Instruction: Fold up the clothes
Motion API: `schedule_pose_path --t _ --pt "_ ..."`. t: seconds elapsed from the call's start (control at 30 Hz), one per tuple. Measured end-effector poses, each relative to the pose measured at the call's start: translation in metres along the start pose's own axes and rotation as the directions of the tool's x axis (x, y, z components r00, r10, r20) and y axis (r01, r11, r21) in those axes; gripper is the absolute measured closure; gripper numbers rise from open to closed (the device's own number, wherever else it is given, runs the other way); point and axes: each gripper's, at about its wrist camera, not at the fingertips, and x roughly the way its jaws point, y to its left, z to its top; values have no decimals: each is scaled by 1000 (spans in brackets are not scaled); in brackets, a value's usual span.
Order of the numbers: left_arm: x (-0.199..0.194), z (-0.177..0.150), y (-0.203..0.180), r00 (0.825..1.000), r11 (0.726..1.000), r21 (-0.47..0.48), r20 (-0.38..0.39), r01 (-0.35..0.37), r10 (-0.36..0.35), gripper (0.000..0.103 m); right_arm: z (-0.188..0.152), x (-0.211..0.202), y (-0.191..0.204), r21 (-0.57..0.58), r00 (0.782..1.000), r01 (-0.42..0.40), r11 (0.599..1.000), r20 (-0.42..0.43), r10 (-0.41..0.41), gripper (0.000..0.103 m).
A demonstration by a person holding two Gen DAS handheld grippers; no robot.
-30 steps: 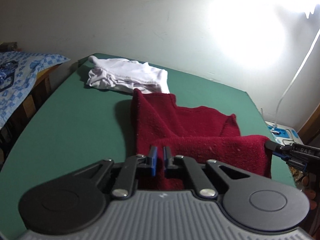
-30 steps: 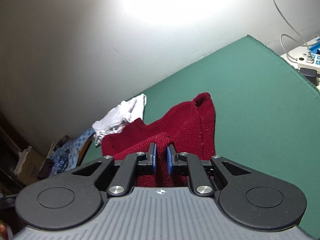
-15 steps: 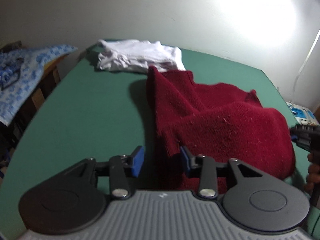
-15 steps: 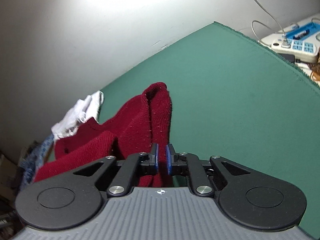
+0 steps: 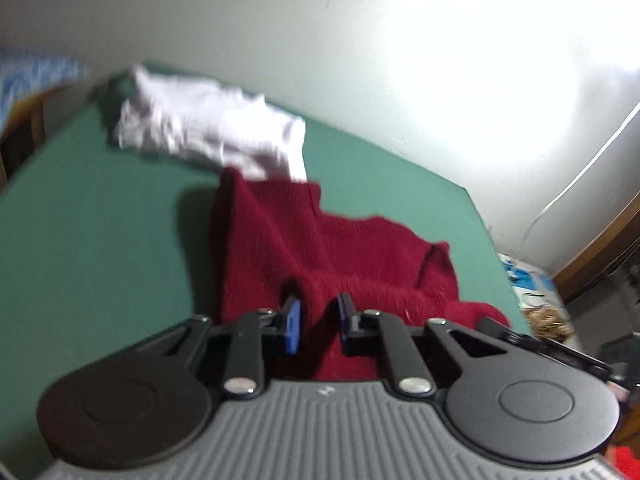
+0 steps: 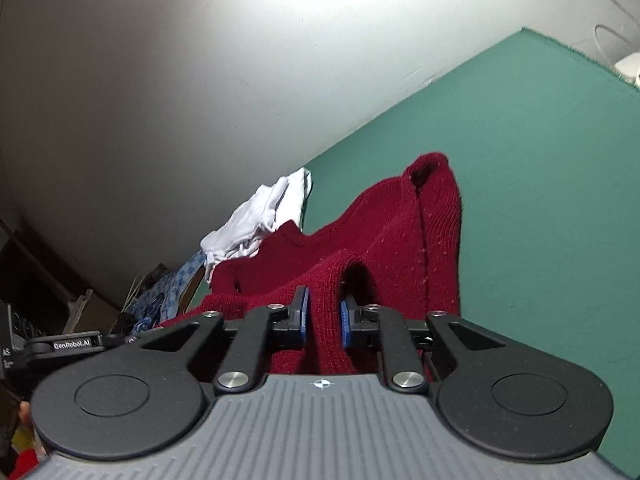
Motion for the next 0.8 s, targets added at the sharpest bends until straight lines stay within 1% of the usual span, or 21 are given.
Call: schedule_pose_path --t 0.07,0.13,0.17,0.2,0.27,0.3,0.33,0.37,0.4,0.43,0.53,0.57,0.6,0.67,0.7,0.73,0.77,0.8 --pt "20 -3 -2 994 992 75 -29 -99 102 86 -3 -2 -7 34 999 48 998 1 -48 86" --pt "44 -12 3 983 983 101 -89 -154 163 85 -7 5 -13 22 996 87 996 -29 -86 86" --pt "48 -18 3 980 979 117 -86 -169 180 85 -10 10 -16 6 995 97 995 -37 -96 83" --pt "48 -23 2 979 974 136 -66 -181 191 85 -11 12 -16 -10 994 108 994 -29 -108 82" --pt "39 -21 -1 978 966 168 -33 -196 204 75 -10 15 -13 -38 988 156 987 -12 -156 65" --pt "31 -17 0 977 962 175 -9 -208 213 69 -9 14 -9 -61 986 166 984 0 -166 63" --pt "22 -12 2 974 958 177 19 -223 224 69 -8 12 -2 -93 987 161 983 13 -160 62" --pt "12 -7 6 966 950 179 53 -258 252 70 -6 9 4 -125 988 156 980 27 -154 62" --pt "-1 -4 10 955 939 178 86 -294 283 77 -5 6 11 -158 988 152 976 41 -147 63" --pt "-6 -5 8 956 940 182 94 -289 276 78 -3 4 17 -190 989 148 971 54 -140 63" --pt "-4 -13 -12 976 955 206 81 -215 203 79 2 -4 37 -285 989 137 948 92 -116 72" --pt "-4 -15 -18 981 958 213 76 -190 178 80 4 -7 44 -317 989 135 939 104 -107 74" --pt "-3 -18 -25 986 961 220 71 -165 153 82 2 -3 49 -345 989 139 928 102 -110 75" --pt "-2 -22 -38 993 965 235 60 -114 103 81 -7 18 58 -393 987 163 905 66 -149 80" --pt "-2 -25 -44 995 966 242 55 -89 78 79 -11 28 62 -417 984 174 892 48 -169 80" --pt "10 -32 -51 995 956 274 36 -102 96 76 -14 35 63 -431 982 181 884 36 -183 80" --pt "25 -40 -52 990 944 301 23 -136 136 76 -14 38 59 -433 981 183 883 28 -190 84" --pt "38 -48 -50 985 932 319 15 -170 175 73 -14 40 56 -434 980 186 881 21 -197 84"
